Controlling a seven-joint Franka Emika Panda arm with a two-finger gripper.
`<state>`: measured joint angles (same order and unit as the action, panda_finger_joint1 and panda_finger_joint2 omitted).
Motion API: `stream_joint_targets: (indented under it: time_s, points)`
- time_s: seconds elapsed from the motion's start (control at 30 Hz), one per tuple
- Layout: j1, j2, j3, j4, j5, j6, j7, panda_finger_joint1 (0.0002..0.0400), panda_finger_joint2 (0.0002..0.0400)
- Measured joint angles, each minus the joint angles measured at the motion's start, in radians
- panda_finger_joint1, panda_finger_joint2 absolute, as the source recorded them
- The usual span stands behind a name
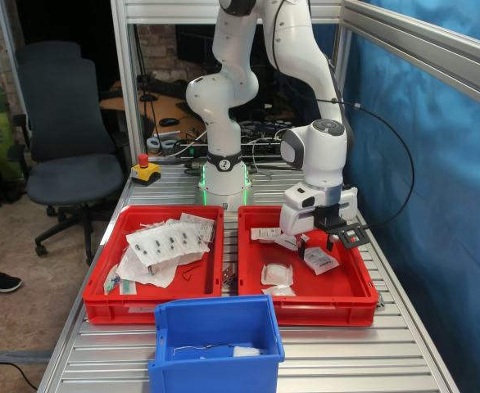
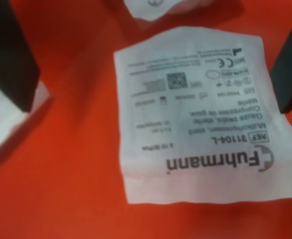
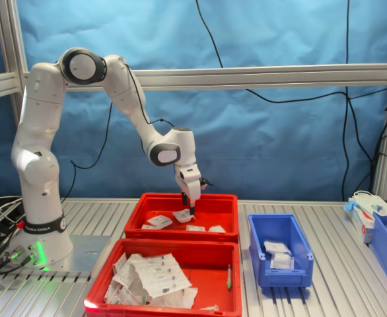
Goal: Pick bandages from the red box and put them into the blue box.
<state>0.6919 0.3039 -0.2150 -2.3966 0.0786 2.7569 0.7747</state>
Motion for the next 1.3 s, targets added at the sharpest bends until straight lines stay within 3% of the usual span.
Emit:
stream_joint_targets:
  time_s: [0.5,1.3]
  points:
    - [0.044,0.087,0.001,0.0,0.0,0.066,0.0,0.04,0.04]
    - [0.075,0.114,0.001,0.0,0.0,0.072,0.0,0.04,0.04]
